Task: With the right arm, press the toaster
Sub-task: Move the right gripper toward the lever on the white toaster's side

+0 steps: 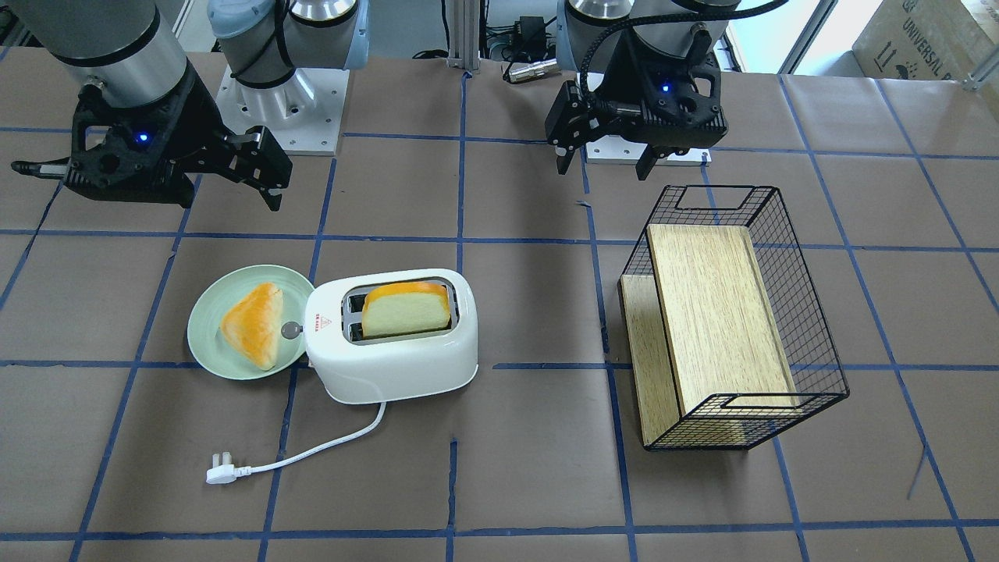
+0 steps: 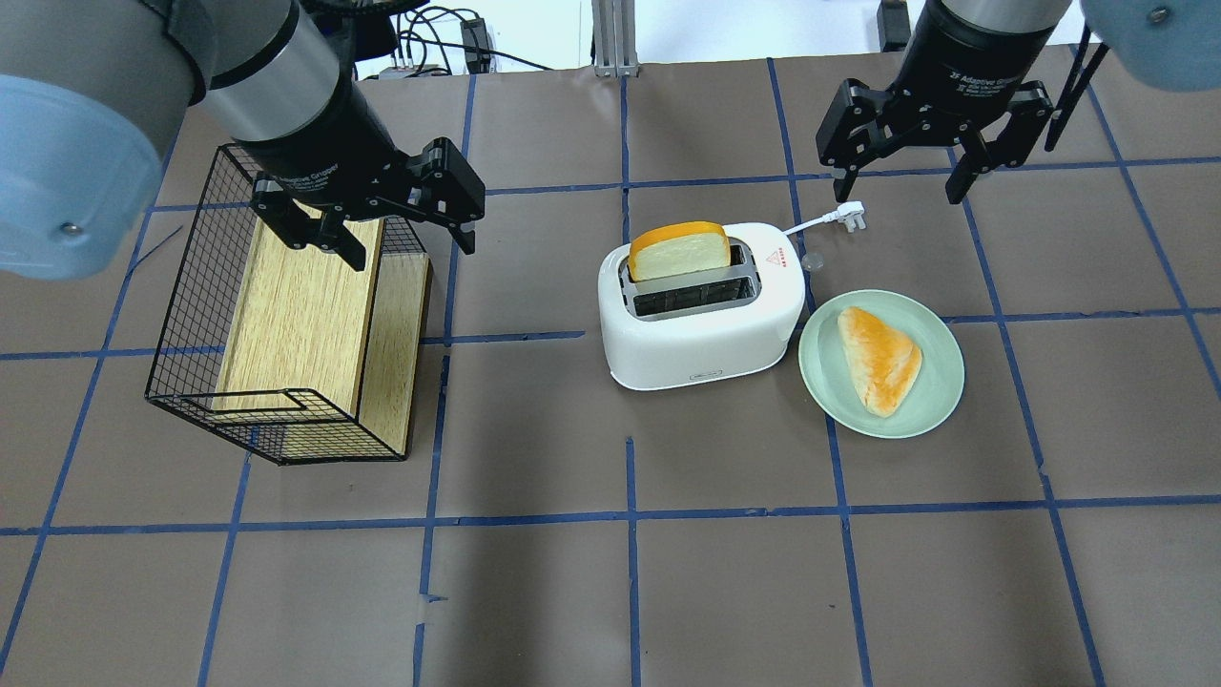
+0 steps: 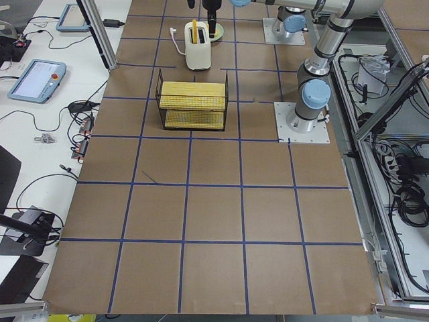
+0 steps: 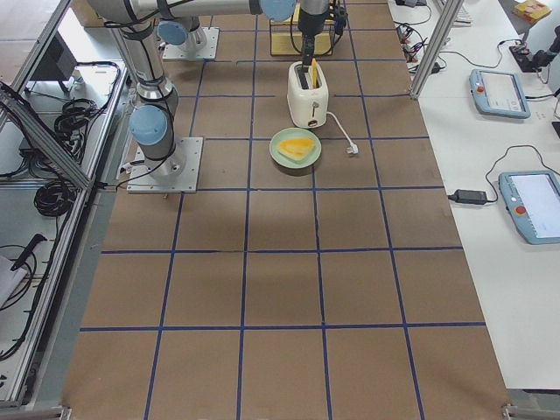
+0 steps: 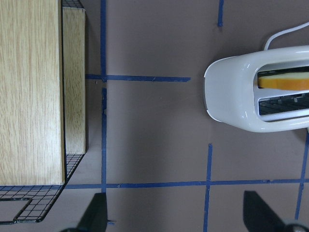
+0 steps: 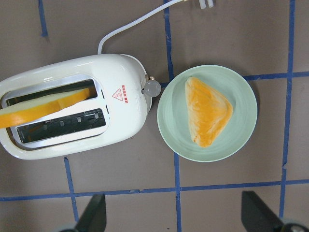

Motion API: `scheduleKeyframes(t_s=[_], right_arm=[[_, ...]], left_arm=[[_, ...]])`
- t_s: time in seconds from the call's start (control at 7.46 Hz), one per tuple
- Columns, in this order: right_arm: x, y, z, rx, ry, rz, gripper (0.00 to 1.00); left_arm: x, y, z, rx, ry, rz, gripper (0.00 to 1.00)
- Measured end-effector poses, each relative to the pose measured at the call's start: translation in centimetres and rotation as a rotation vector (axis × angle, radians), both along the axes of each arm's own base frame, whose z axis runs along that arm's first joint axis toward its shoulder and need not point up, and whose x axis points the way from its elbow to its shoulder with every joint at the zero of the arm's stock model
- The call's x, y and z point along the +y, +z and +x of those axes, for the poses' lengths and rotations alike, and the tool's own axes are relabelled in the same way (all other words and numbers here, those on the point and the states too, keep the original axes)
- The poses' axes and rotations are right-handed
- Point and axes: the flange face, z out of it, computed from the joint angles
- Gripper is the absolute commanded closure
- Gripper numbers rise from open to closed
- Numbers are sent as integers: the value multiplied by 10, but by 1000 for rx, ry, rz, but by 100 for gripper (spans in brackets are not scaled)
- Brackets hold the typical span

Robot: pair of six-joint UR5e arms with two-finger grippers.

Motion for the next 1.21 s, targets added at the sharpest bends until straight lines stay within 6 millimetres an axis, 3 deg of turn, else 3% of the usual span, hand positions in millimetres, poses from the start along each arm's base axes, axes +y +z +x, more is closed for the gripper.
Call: scheduleKeyframes(t_s=[1.21], right_arm=[[-20, -12, 1, 4, 77, -37, 0]], left_arm=[[0, 0, 0, 0, 0, 0, 0]])
